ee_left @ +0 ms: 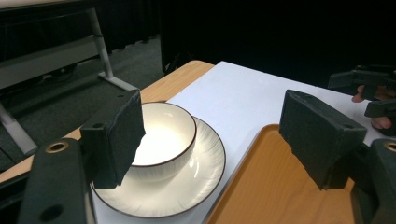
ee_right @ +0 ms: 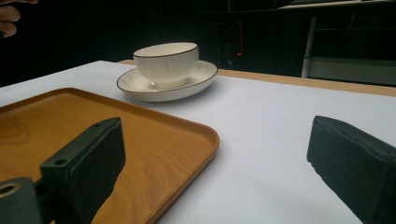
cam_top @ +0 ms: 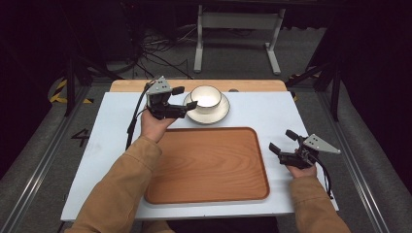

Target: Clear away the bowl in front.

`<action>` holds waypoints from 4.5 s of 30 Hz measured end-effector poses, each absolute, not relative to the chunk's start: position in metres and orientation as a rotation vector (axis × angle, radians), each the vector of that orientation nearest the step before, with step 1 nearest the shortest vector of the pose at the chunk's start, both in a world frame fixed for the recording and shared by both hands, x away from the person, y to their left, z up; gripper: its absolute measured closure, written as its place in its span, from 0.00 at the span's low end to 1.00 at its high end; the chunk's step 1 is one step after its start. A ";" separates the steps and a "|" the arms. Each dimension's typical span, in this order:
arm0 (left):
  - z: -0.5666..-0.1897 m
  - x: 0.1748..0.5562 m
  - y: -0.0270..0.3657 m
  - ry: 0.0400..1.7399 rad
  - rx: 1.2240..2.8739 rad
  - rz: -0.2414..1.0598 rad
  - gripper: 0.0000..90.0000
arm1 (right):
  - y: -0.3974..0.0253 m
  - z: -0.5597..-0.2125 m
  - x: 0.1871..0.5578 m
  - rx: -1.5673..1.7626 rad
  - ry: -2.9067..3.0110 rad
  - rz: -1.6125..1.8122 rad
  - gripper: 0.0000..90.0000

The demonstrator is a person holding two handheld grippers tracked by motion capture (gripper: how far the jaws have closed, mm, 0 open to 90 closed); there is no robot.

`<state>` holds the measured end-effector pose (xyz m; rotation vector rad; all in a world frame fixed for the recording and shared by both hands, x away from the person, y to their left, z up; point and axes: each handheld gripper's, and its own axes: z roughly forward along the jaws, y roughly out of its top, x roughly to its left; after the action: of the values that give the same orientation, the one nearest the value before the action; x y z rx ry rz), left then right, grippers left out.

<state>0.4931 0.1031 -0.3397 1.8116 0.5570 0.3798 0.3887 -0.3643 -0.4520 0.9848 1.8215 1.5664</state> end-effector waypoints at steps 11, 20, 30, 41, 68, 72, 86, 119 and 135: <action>-0.333 0.514 0.091 0.540 1.826 0.369 0.26 | -0.365 -0.452 0.388 0.989 1.812 1.571 0.05; -0.326 0.524 0.078 0.530 1.852 0.378 0.26 | -0.365 -0.452 0.388 0.986 1.812 1.576 0.05; -0.328 0.538 0.065 0.586 1.855 0.373 0.26 | -0.365 -0.452 0.388 0.992 1.807 1.581 0.05; -0.343 0.564 0.060 0.742 1.875 0.410 0.29 | -0.366 -0.452 0.388 0.994 1.803 1.589 0.05; -0.383 0.596 0.050 1.040 1.950 0.412 0.43 | -0.367 -0.452 0.388 1.017 1.797 1.611 0.05; -0.388 0.599 0.050 1.073 1.962 0.392 0.45 | -0.367 -0.452 0.388 1.018 1.796 1.612 0.05; -0.406 0.608 0.045 1.182 1.974 0.281 0.49 | -0.367 -0.452 0.388 1.018 1.797 1.616 0.05; -0.416 0.618 0.032 1.490 1.942 0.221 0.90 | -0.367 -0.452 0.388 1.012 1.801 1.613 0.06; -0.417 0.616 0.029 1.495 1.906 0.194 0.92 | -0.367 -0.452 0.388 1.013 1.801 1.613 0.06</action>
<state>0.6164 0.0295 -0.4167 1.9056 1.4955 0.1940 0.3875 -0.3671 -0.4519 1.0133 1.8008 1.6128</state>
